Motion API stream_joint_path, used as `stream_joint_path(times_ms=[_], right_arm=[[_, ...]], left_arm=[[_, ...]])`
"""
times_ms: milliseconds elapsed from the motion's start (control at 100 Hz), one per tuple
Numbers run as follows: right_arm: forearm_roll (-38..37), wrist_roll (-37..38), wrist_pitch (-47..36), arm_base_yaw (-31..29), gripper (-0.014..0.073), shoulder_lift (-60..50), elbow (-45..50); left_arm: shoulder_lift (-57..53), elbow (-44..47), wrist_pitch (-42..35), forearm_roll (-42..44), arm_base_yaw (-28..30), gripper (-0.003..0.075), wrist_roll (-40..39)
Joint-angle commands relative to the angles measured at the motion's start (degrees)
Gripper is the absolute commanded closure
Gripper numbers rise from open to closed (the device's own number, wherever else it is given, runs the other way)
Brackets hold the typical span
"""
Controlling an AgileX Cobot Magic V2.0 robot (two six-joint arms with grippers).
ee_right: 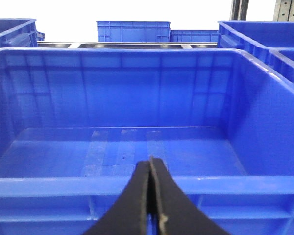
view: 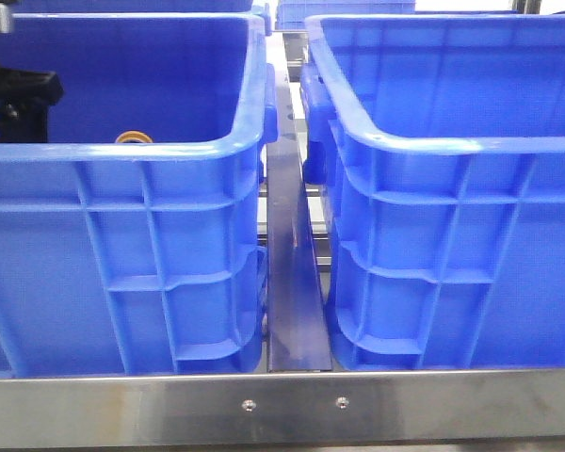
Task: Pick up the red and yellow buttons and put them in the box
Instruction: 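Lower the left gripper into the button bin and grasp a red button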
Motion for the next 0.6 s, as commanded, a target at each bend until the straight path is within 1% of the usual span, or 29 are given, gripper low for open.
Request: stream_joint_path(times_ms=[0,100,170,270,320,340,350,360,390,440,490,590], right_arm=[[-0.7,-0.2,-4.7,-0.2,0.0696,-1.0,0.3],[-0.7,-0.2,-4.7,-0.2,0.0696,-1.0,0.3],[-0.7,-0.2,-4.7,-0.2,0.0696,-1.0,0.3],[-0.7,-0.2,-4.7,-0.2,0.0696,-1.0,0.3],[-0.7,-0.2,-4.7,-0.2,0.0696,-1.0,0.3],[-0.7,-0.2,-4.7,-0.2,0.0696,-1.0,0.3],[-0.7,-0.2,-4.7,-0.2,0.0696,-1.0,0.3],[-0.7,-0.2,-4.7,-0.2,0.0696,-1.0,0.3],[-0.7,-0.2,-4.7,-0.2,0.0696,-1.0,0.3],[-0.7,-0.2,-4.7,-0.2,0.0696,-1.0,0.3],[-0.7,-0.2,-4.7,-0.2,0.0696,-1.0,0.3],[-0.7,-0.2,-4.7,-0.2,0.0696,-1.0,0.3]], left_arm=[[-1.6,-2.5,-0.9,-0.7,-0.3,0.0227,-0.8],[-1.2,-2.6,-0.9,-0.2,-0.3,0.0249,-0.9],[-1.2,-2.6,-0.8,0.2,-0.3,0.0300,-0.9],[-1.2,-2.6,-0.8,1.0,-0.3,0.0419,-0.9],[-1.2,-2.6,-0.8,1.1,-0.3,0.0499,-0.9],[-1.2,-2.6,-0.8,1.3,-0.3,0.0519,-0.9],[-1.2,-2.6,-0.8,1.3,-0.3,0.0546,-0.9],[-1.2,-2.6,-0.8,1.3,-0.3,0.0546,-0.9],[-1.3,-2.6,-0.9,1.3,-0.3,0.0587,-0.9],[-1.4,-2.6,-1.2,1.3,-0.3,0.0626,-0.9],[-1.7,-2.6,-1.5,1.3,-0.3,0.0642,-0.9],[-2.9,-2.6,-2.1,1.3,-0.3,0.0642,-0.9]])
